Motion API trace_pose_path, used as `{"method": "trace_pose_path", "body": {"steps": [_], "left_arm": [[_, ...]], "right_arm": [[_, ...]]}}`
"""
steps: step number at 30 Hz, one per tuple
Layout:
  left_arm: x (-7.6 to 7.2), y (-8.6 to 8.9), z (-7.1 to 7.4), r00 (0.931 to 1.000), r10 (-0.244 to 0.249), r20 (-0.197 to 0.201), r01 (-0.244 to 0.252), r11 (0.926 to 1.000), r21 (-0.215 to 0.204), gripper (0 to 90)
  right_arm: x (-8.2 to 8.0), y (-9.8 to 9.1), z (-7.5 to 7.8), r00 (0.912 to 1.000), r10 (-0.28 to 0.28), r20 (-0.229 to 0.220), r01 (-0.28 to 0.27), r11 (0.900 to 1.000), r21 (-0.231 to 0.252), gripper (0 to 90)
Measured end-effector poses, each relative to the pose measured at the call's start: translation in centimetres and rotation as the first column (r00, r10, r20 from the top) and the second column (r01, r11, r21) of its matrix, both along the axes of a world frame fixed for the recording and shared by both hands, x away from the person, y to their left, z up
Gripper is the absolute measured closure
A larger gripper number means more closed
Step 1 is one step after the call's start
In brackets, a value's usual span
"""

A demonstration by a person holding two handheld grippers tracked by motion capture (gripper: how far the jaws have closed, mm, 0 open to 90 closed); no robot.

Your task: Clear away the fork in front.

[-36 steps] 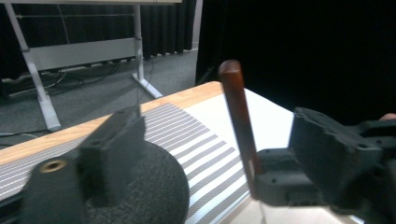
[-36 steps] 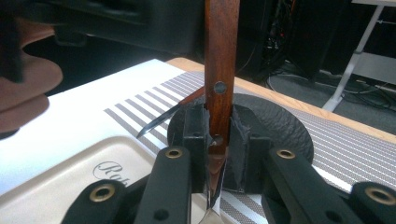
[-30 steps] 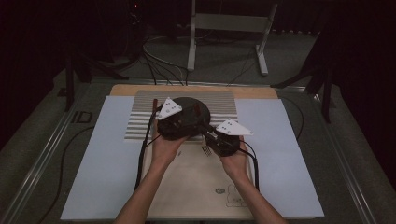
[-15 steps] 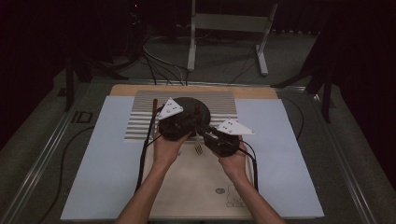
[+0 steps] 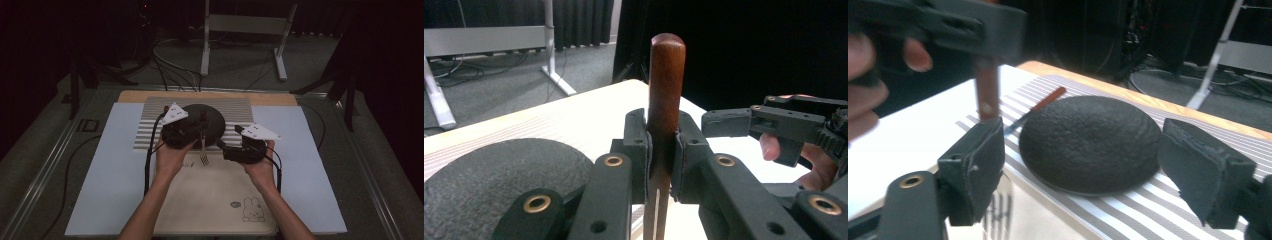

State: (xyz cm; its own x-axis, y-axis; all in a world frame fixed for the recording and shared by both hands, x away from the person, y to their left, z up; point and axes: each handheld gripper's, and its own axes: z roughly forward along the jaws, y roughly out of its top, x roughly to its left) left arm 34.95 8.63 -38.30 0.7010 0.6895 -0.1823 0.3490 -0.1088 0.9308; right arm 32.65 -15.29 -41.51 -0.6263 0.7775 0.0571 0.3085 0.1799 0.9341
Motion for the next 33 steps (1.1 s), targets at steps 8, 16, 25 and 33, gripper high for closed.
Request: {"method": "trace_pose_path", "body": {"steps": [8, 16, 25, 33], "left_arm": [[-0.1, 1.4, 0.5, 0.9998, 0.004, -0.017, -0.004, 1.0, -0.009, 80.5], [-0.3, 2.9, 0.8, 0.9994, 0.004, -0.035, -0.004, 1.0, -0.007, 80.5], [-0.6, 4.5, 0.7, 0.9984, 0.002, -0.056, -0.001, 1.0, 0.005, 80.5], [-1.2, 6.1, 0.6, 0.9959, -0.031, -0.086, 0.032, 0.9993, 0.018, 80.5]], "right_arm": [[0.0, -2.0, -0.2, 0.9979, -0.064, -0.003, 0.064, 0.9972, -0.039, 14.4], [-0.2, -4.0, -0.6, 0.9937, -0.112, 0.002, 0.112, 0.9917, -0.063, 14.1], [-0.4, -5.7, -1.1, 0.9882, -0.153, 0.005, 0.153, 0.9839, -0.093, 13.8], [-0.7, -7.0, -1.6, 0.9844, -0.176, 0.008, 0.176, 0.9791, -0.103, 13.6]]}}
